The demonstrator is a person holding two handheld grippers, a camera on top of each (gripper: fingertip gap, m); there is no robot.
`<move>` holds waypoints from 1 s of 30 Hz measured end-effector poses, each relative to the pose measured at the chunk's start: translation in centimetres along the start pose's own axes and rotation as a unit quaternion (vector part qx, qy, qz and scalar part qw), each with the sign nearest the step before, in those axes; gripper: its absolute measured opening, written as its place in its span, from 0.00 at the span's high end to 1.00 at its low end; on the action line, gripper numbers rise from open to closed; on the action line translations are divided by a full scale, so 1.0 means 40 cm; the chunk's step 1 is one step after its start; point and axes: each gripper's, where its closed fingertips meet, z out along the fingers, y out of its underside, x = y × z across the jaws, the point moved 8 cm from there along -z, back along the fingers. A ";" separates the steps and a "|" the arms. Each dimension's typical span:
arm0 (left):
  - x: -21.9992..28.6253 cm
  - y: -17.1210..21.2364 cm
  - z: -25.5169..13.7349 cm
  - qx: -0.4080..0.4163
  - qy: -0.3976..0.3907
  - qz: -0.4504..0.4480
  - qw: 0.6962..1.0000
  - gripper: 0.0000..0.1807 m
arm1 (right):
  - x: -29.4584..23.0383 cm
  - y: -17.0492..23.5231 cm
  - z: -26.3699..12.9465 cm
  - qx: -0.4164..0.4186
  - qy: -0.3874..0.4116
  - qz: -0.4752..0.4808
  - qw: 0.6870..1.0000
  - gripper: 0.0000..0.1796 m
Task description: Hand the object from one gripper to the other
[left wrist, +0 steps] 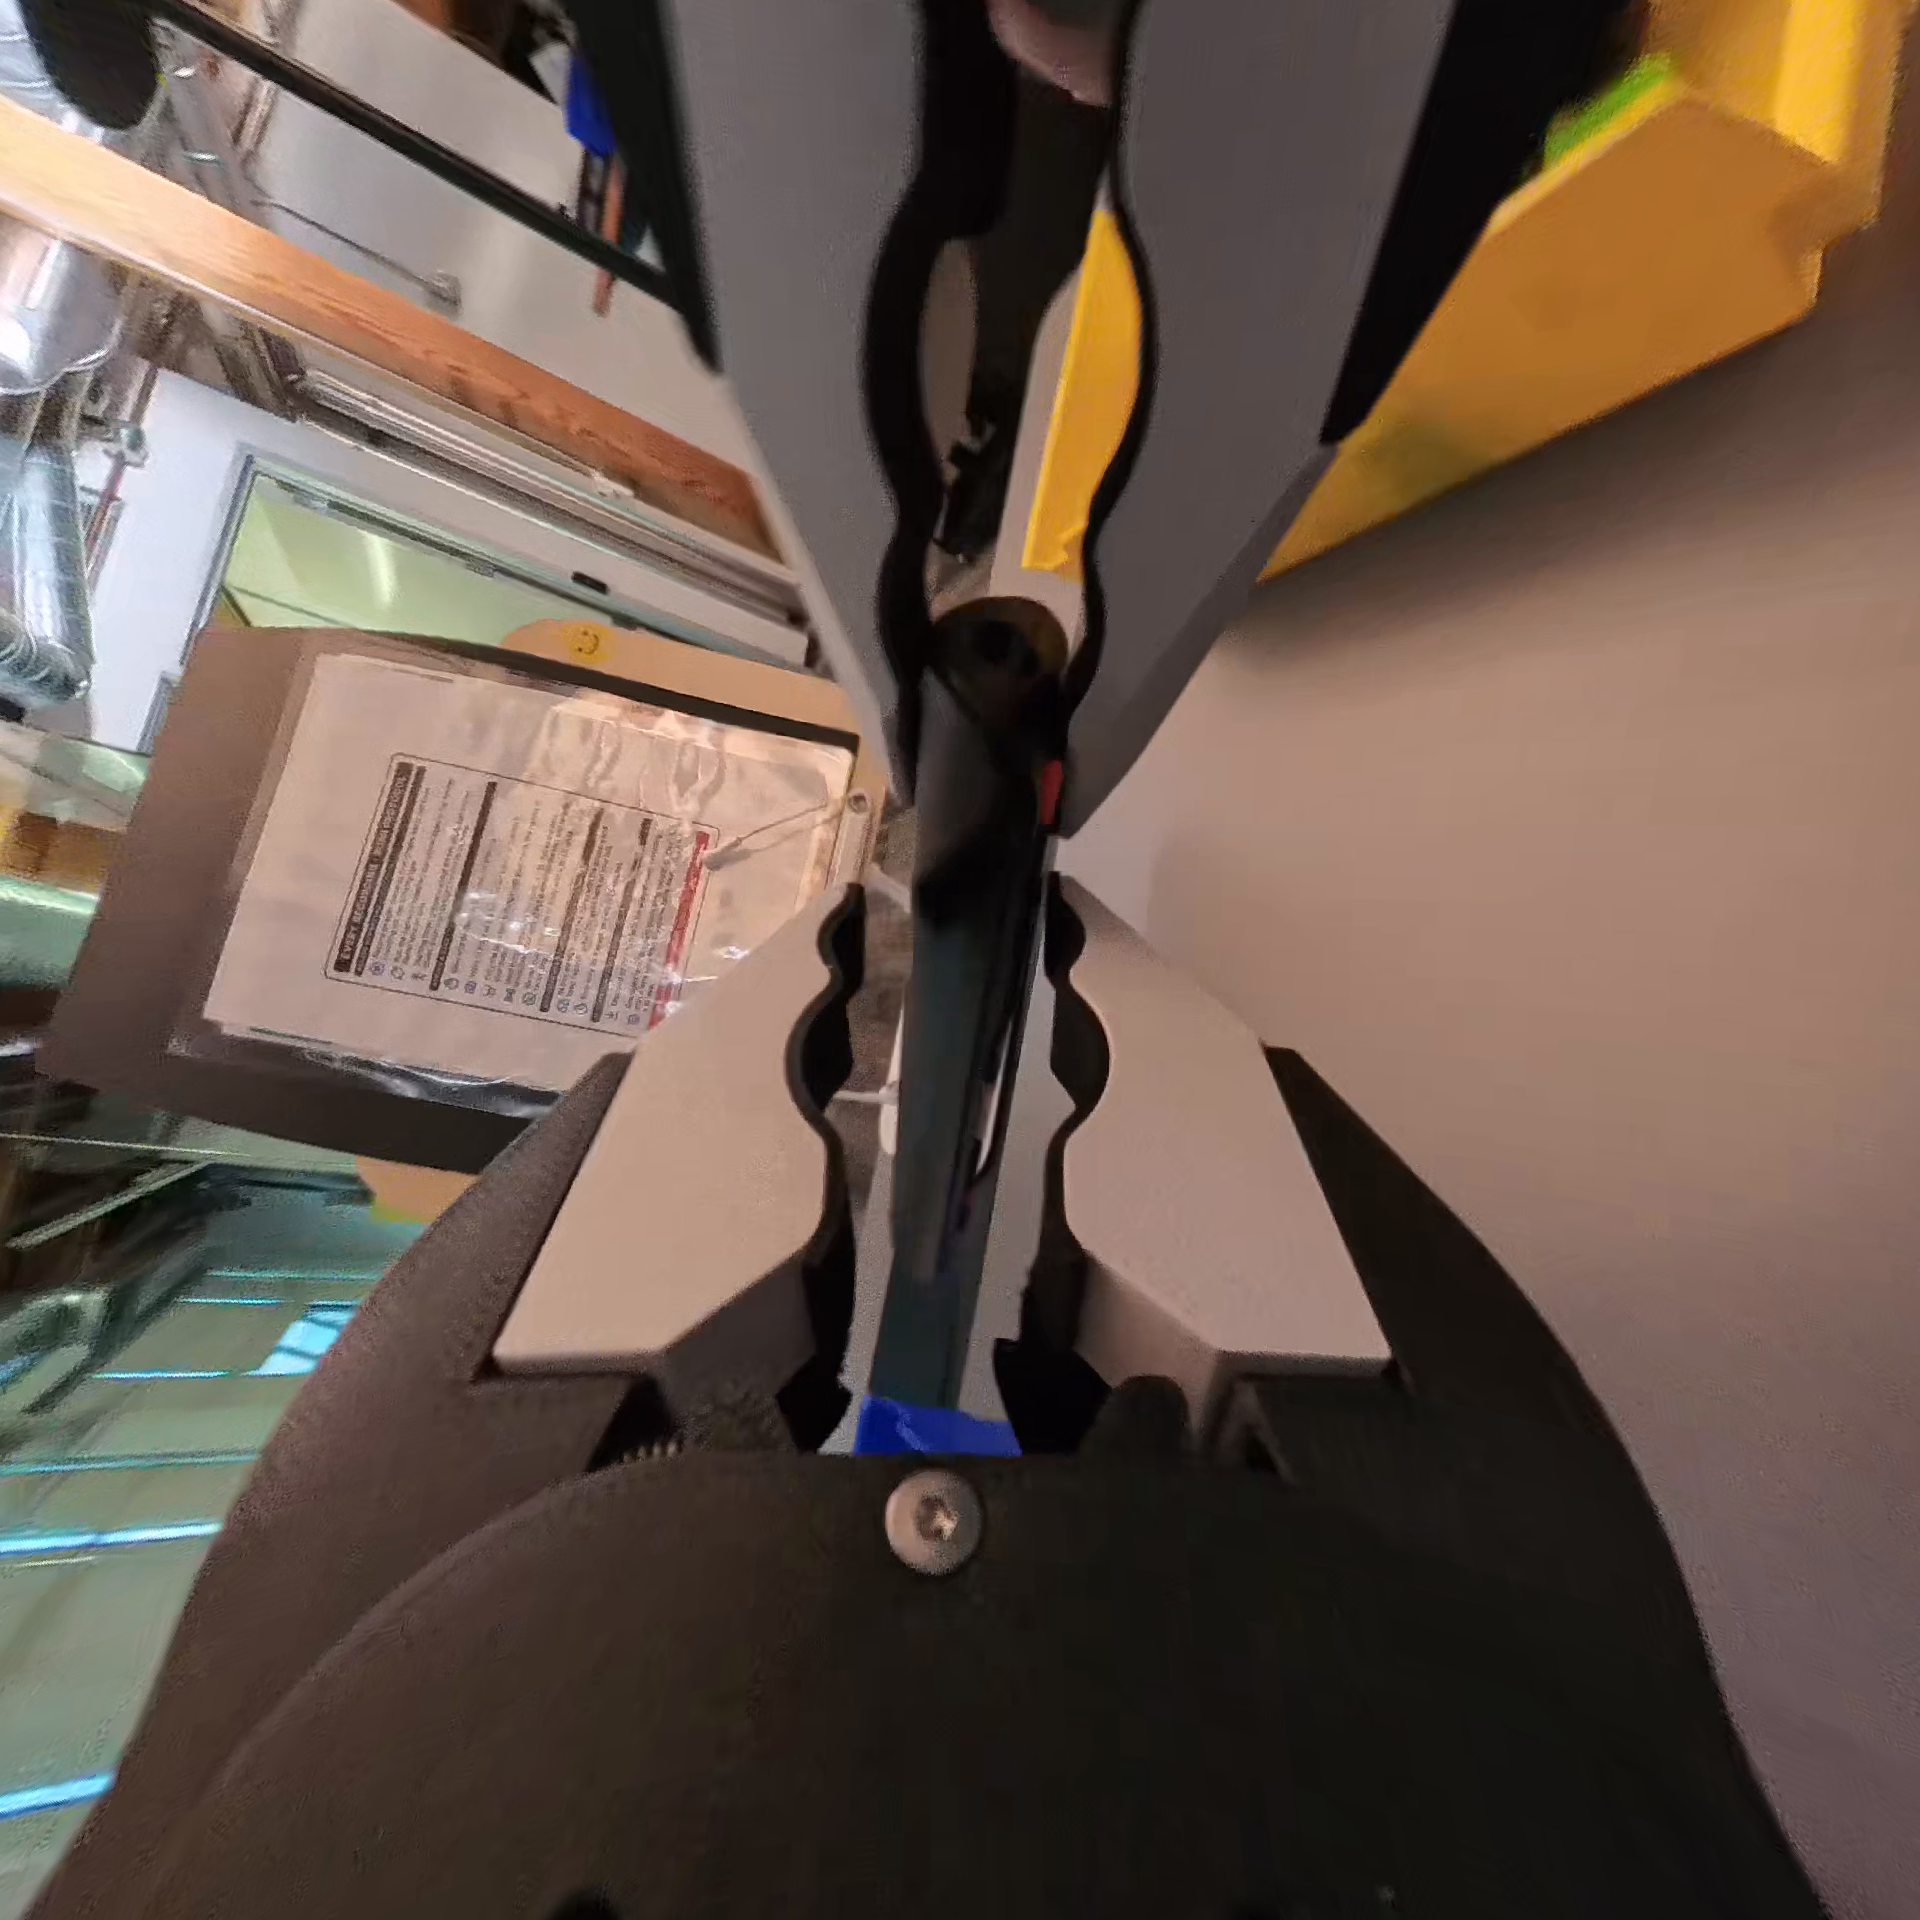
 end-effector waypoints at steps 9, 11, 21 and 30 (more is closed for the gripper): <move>-0.157 0.034 -0.111 0.226 -0.002 -0.353 0.908 0.76 | 0.098 0.000 -0.105 0.084 0.146 0.077 0.983 0.89; -0.150 0.024 -0.119 0.298 0.111 -0.411 0.854 0.79 | 0.122 -0.003 -0.139 0.119 0.193 0.097 0.969 0.89; -0.166 -0.035 -0.124 0.543 0.135 -0.494 0.666 0.59 | 0.147 -0.078 -0.227 0.504 0.071 0.326 0.796 0.89; -0.186 -0.068 -0.200 0.564 0.095 -0.476 0.668 0.74 | 0.112 -0.114 -0.115 0.558 -0.070 0.401 0.724 0.89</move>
